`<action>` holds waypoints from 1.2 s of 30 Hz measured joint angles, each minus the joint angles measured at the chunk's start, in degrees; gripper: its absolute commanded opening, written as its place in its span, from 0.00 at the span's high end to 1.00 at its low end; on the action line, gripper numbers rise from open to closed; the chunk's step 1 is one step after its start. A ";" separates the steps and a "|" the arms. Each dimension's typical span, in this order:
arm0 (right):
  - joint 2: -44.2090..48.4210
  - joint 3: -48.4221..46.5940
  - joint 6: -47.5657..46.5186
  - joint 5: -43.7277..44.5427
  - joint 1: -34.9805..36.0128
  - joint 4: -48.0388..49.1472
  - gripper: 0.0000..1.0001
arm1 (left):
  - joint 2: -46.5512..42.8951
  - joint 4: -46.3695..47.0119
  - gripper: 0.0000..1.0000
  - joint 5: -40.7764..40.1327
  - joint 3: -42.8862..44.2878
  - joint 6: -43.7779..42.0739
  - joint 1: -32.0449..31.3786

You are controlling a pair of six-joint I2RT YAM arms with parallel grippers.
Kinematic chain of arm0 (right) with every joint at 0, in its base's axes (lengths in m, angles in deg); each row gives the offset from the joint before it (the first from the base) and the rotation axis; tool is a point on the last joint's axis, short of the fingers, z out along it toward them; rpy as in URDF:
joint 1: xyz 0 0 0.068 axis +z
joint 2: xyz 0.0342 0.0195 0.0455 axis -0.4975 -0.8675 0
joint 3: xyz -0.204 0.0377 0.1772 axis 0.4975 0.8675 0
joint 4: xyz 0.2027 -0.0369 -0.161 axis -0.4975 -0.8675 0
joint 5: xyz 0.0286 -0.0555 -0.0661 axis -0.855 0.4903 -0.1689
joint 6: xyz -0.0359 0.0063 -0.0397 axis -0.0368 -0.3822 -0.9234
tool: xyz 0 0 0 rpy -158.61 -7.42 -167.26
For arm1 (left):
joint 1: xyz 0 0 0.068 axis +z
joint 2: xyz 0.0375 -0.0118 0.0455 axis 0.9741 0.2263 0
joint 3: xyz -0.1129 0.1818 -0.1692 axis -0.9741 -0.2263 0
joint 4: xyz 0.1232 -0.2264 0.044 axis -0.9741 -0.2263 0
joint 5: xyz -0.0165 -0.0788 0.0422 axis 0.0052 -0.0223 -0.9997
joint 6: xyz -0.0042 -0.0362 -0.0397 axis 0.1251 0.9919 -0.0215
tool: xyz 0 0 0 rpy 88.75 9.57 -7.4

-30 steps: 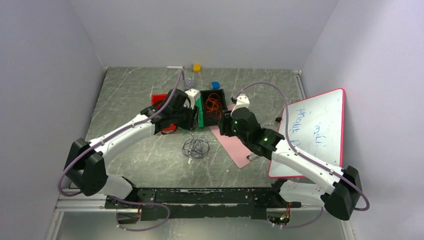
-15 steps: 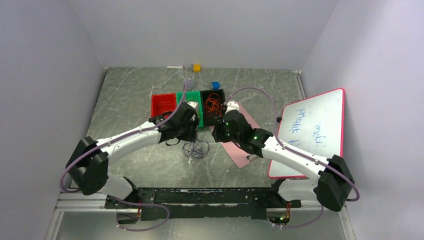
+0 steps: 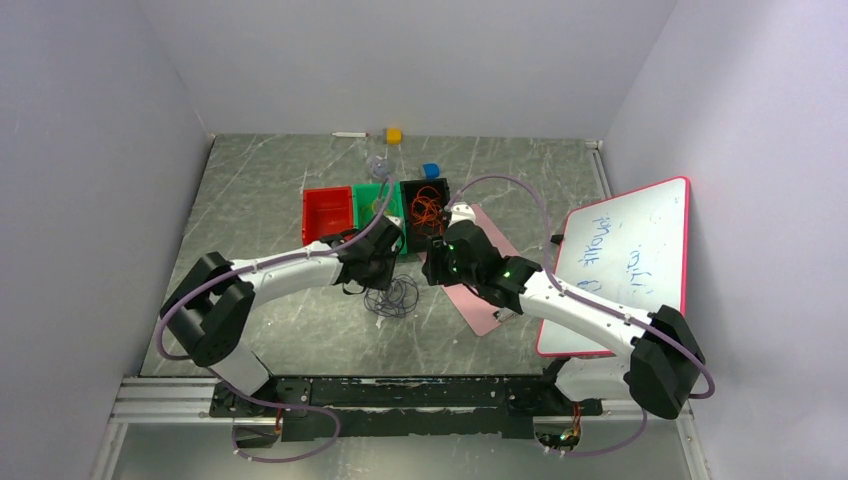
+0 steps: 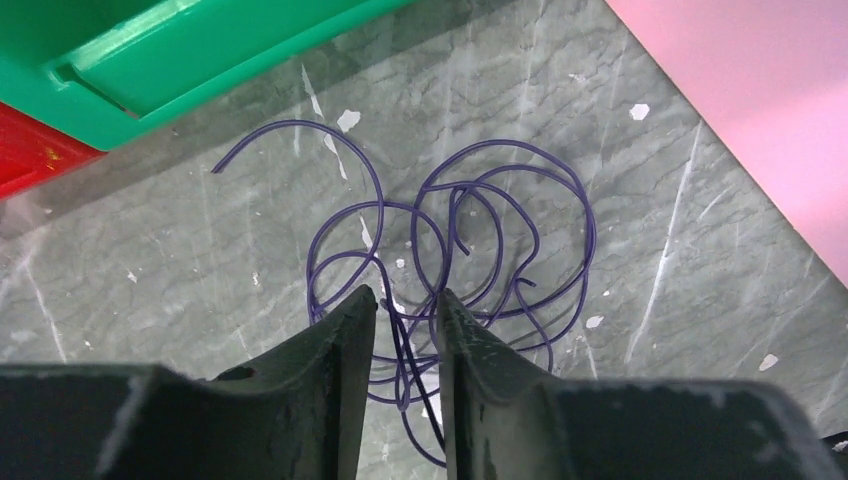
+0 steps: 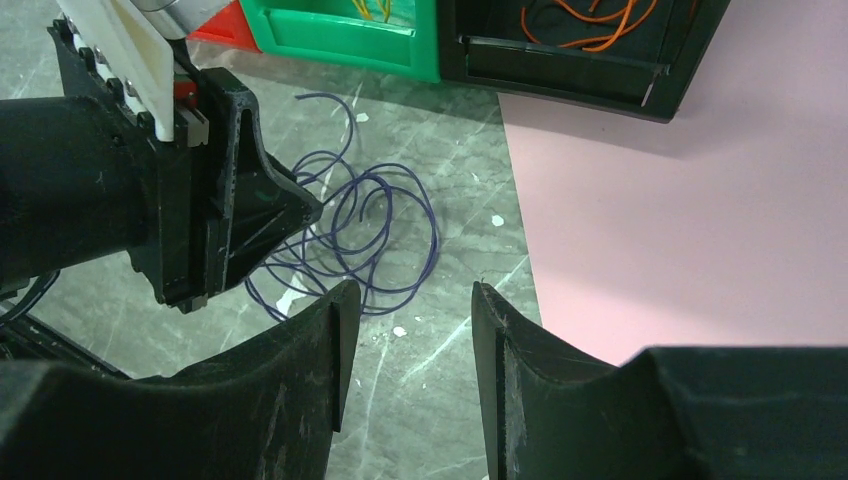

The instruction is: Untangle the cables

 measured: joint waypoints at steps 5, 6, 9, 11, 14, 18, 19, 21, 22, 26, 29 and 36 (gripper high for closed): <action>-0.02 0.02 0.15 0.04 0.00 0.02 0.51 | 0.24 0.26 0.92 -0.02 0.00 0.00 -0.07; -0.02 0.02 0.24 0.07 0.00 0.02 0.51 | 0.17 0.24 0.93 -0.02 0.00 0.02 -0.07; 0.00 0.02 0.31 0.07 0.00 0.02 0.51 | -0.57 0.00 0.93 -0.07 0.07 0.04 -0.09; 0.00 0.04 0.44 0.07 0.00 0.04 0.51 | -1.81 -0.33 0.93 -0.17 0.24 0.02 -0.09; 0.17 0.22 0.63 0.13 0.00 0.17 0.51 | -5.09 -0.94 0.93 -0.17 0.87 -0.26 -0.09; 1.44 1.42 1.33 0.31 0.00 1.73 0.49 | -11.58 -0.46 0.93 0.79 0.90 -1.99 -0.09; 1.99 2.01 1.53 0.26 0.00 2.49 0.48 | -13.11 -0.09 0.93 1.36 0.87 -2.49 -0.09; 2.99 3.34 1.97 0.00 0.00 4.20 0.47 | -16.13 0.81 0.93 2.84 0.87 -3.52 -0.09; 3.56 4.22 2.23 -0.39 0.00 5.33 0.47 | -17.29 1.25 0.93 3.56 0.87 -4.00 -0.09; 5.46 8.07 3.04 -2.32 0.00 10.99 0.44 | -20.68 3.15 0.93 7.06 0.74 -6.03 -0.09; 6.29 10.60 3.30 -3.78 0.00 15.21 0.43 | -22.18 3.96 0.93 8.98 0.50 -7.17 -0.09; 6.58 14.69 2.86 -5.75 0.00 22.91 0.39 | -22.93 4.44 0.93 11.23 0.44 -8.20 -0.09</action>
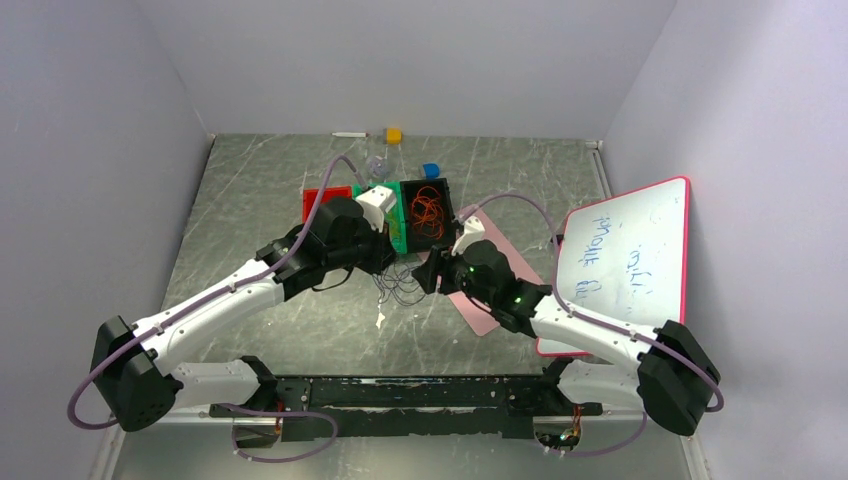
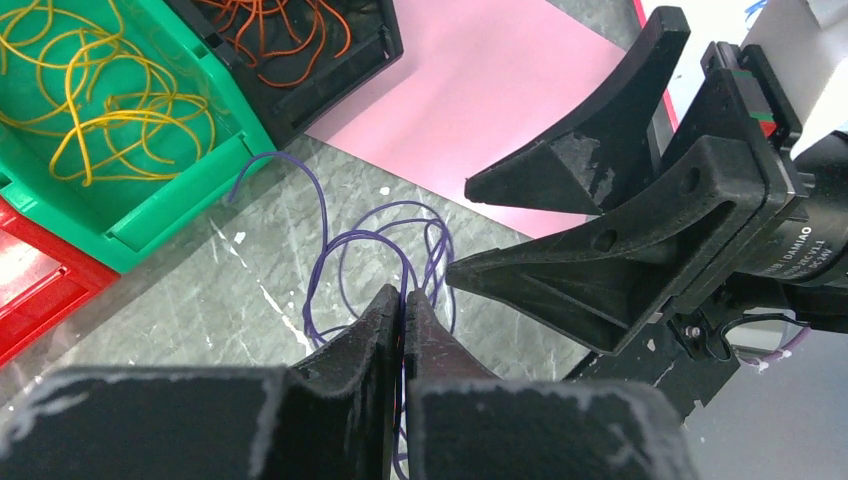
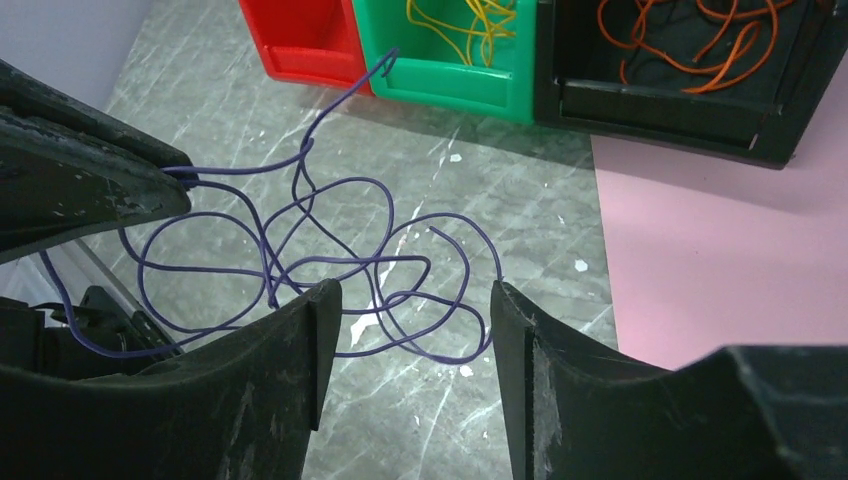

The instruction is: Untangle the cables

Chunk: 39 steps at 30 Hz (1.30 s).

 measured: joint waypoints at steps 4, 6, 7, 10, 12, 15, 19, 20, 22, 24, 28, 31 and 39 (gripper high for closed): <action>-0.63 0.07 -0.57 0.13 0.00 1.62 0.39 | -0.02 0.02 0.93 0.98 0.00 -0.17 0.00; -1.42 0.13 -0.96 -0.04 0.00 2.60 0.39 | -0.04 0.09 0.93 1.33 0.00 -0.22 0.00; -1.90 0.22 -1.20 -0.31 0.00 3.30 0.38 | -0.04 0.13 0.93 1.55 0.00 -0.24 0.00; -3.85 0.31 -1.79 -0.96 0.00 5.07 0.39 | -0.04 0.39 0.93 2.36 0.00 -0.24 0.00; -5.60 0.31 -2.08 -1.22 0.00 6.19 0.46 | -0.04 0.48 0.93 2.95 0.00 -0.26 0.00; -7.98 0.31 -2.67 -1.29 0.00 7.85 0.69 | -0.04 0.66 0.93 3.82 0.00 -0.33 0.00; -11.15 0.09 -3.17 -1.14 0.00 8.68 1.00 | -0.11 1.31 0.93 4.15 -0.61 -0.17 0.00; -11.61 0.00 -2.89 -0.72 0.00 8.24 1.00 | -0.15 1.66 0.93 4.11 -1.22 0.20 0.00; -11.58 0.00 -2.75 0.24 0.00 6.97 1.00 | -0.22 2.08 0.93 4.04 -2.80 1.31 0.02; -9.99 0.55 -2.29 2.01 0.00 5.60 1.00 | -0.26 2.27 0.87 4.02 -4.76 2.45 0.37; -2.67 3.08 -0.76 6.23 0.00 0.50 1.00 | -0.55 2.82 0.79 3.72 -9.18 4.90 2.10; 1.73 3.37 0.28 9.27 0.00 -4.46 1.00 | -0.55 3.39 0.72 3.52 -12.33 6.47 4.22; 4.04 3.45 1.42 12.44 0.00 -11.87 1.00 | 2.36 5.46 0.56 3.74 -16.72 8.85 6.40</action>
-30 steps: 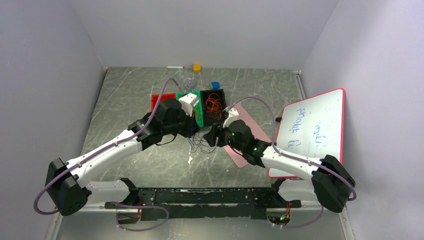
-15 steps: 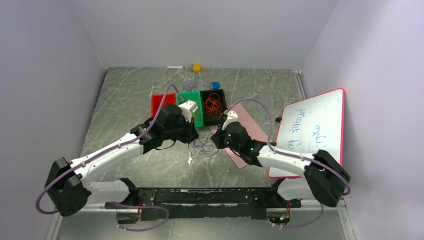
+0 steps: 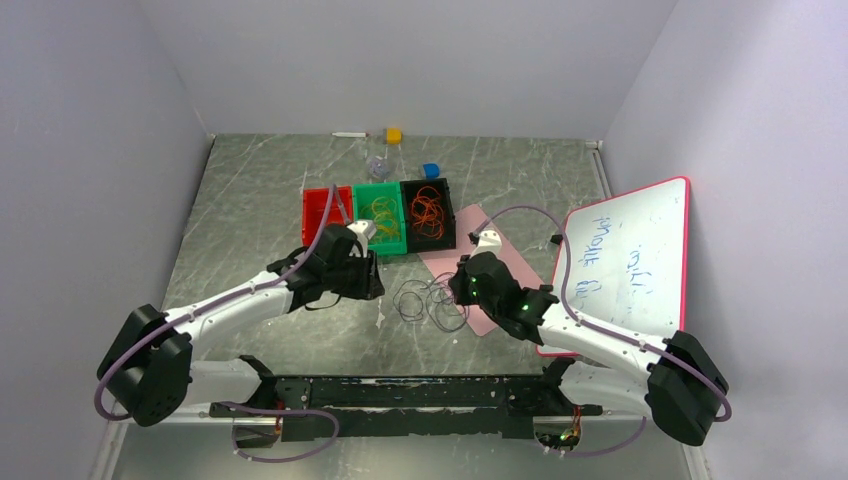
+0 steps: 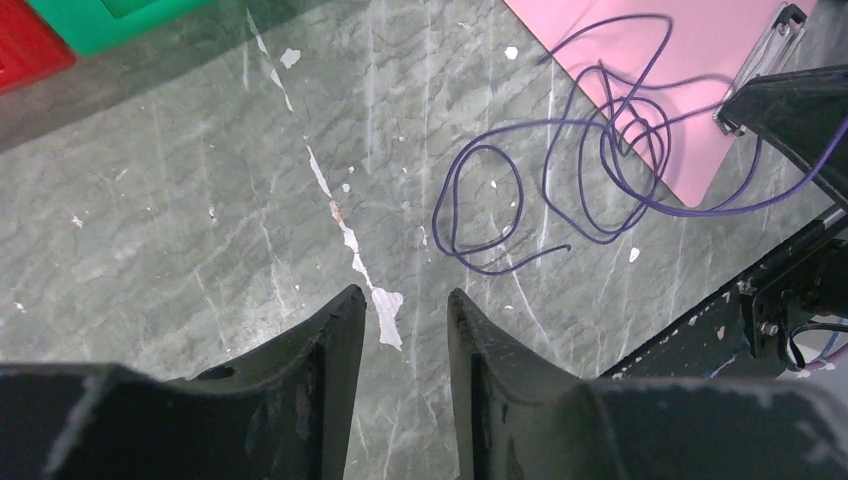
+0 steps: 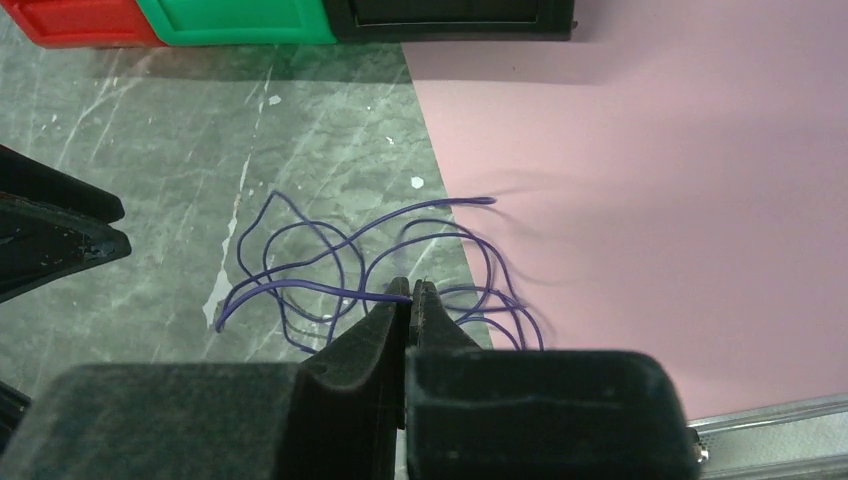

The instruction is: Untangle the cables

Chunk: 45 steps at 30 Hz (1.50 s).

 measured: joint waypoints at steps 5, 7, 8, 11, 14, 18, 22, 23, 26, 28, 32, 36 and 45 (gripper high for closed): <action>-0.52 0.00 0.24 0.13 0.00 -0.48 1.00 | 0.04 1.84 0.50 1.49 -0.98 0.28 0.00; -0.90 0.00 0.42 0.24 0.00 -0.74 1.00 | -0.11 2.67 0.50 2.54 -1.18 -0.04 0.00; -0.94 0.00 0.48 0.28 0.00 -0.90 1.00 | -0.13 3.30 0.49 3.08 -1.29 -0.22 0.00; -0.98 0.00 0.70 0.33 0.00 -1.31 1.00 | 0.46 5.49 0.49 4.46 -1.42 -0.83 0.00; -0.98 0.00 0.83 0.35 0.00 -1.33 1.00 | 2.73 8.90 0.49 5.90 -1.57 -1.11 0.00; -0.98 0.00 1.07 0.33 0.00 -1.33 1.00 | 7.61 13.33 0.50 7.48 -1.62 -1.16 0.00; -0.98 0.02 1.44 0.31 0.00 -1.31 1.00 | 11.98 16.68 0.51 8.50 -1.55 -1.46 0.00; -0.98 0.09 1.55 0.28 0.00 -1.27 1.00 | 13.16 17.40 0.51 8.68 -1.42 -1.64 0.00; -0.98 0.42 1.92 0.28 0.00 -1.29 1.00 | 16.46 18.82 0.56 8.94 -0.61 -2.21 0.00; -0.98 0.68 2.14 0.28 0.00 -1.29 1.00 | 18.08 19.82 0.67 9.16 -0.35 -2.40 0.00; -0.96 0.79 2.36 0.28 0.00 -1.31 1.00 | 20.59 20.72 0.86 9.99 0.07 -3.13 0.00; -0.96 0.79 2.64 0.48 0.00 -1.53 1.00 | 20.63 20.20 0.93 9.42 1.42 -3.52 0.00; -0.44 0.79 7.32 6.60 0.00 -5.44 1.00 | 7.34 11.58 0.93 -2.91 4.31 -3.80 0.50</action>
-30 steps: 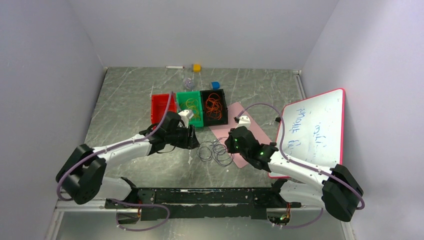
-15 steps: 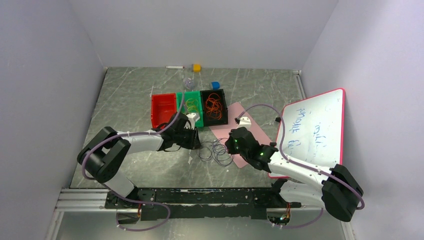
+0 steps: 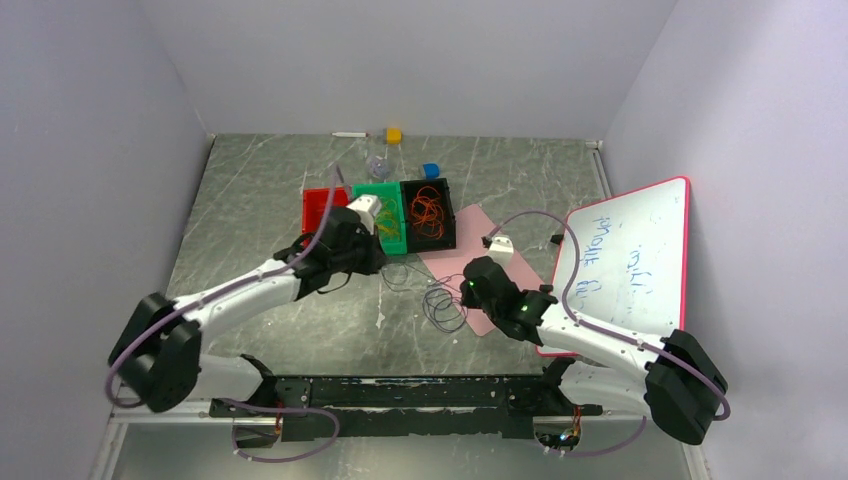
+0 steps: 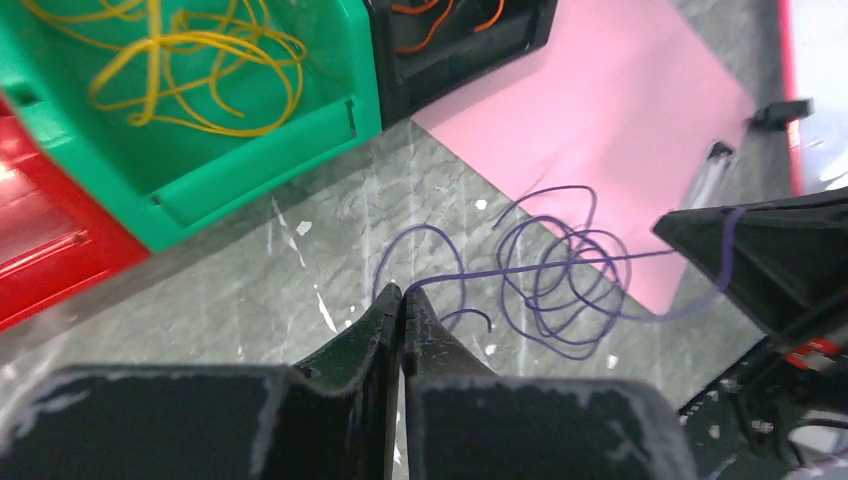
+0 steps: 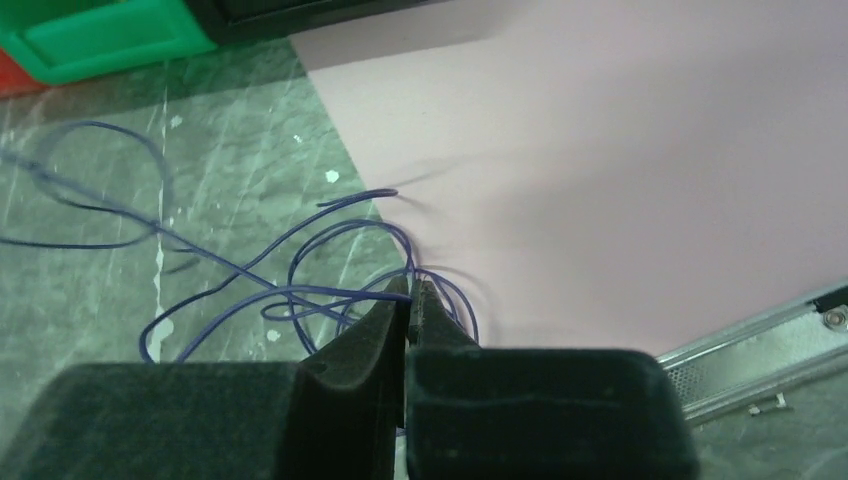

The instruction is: Untangle the cables

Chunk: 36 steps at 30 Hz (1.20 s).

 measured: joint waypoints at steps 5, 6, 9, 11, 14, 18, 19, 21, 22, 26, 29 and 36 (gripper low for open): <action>0.35 -0.02 6.56 3.19 0.42 0.72 1.00 | -9.73 -8.00 0.93 -3.54 2.21 1.14 2.21; 0.61 -0.02 7.69 3.41 0.42 1.01 1.00 | -11.52 -9.73 0.93 -4.20 2.75 1.29 2.95; 1.20 0.87 9.14 5.84 -0.13 -1.07 1.00 | -16.13 -14.82 0.93 -9.29 5.27 0.76 7.06; 1.29 2.16 9.44 6.54 -0.66 -2.58 1.00 | -18.40 -17.38 0.93 -12.24 7.85 0.22 10.03; 1.53 3.32 8.87 5.81 -1.05 -3.02 0.98 | -20.52 -19.67 0.93 -14.58 12.28 -1.01 12.04; 2.69 3.28 7.52 3.80 -1.11 -1.22 1.00 | -22.05 -20.31 0.93 -14.62 15.58 -3.56 12.15; 3.06 3.26 7.02 3.34 -1.11 -0.81 1.00 | -22.21 -20.15 0.92 -14.14 15.67 -4.13 12.17; 3.98 3.26 5.99 2.49 -1.11 0.02 1.00 | -22.14 -20.13 0.82 -11.76 15.58 -5.35 12.24; 4.81 3.21 5.33 1.95 -1.11 0.55 1.00 | -21.92 -19.71 0.77 -9.73 15.30 -6.01 12.24; 7.19 1.81 3.67 0.81 -1.11 1.05 1.00 | -20.92 -16.06 0.64 0.61 11.45 -7.65 12.24; 7.41 -0.52 3.37 0.20 -1.14 0.87 1.00 | -19.61 -13.64 0.57 7.26 7.65 -7.61 12.24; 7.17 -4.26 3.15 -2.14 -1.16 0.79 1.00 | -19.78 -7.15 0.48 18.03 3.74 -6.36 12.20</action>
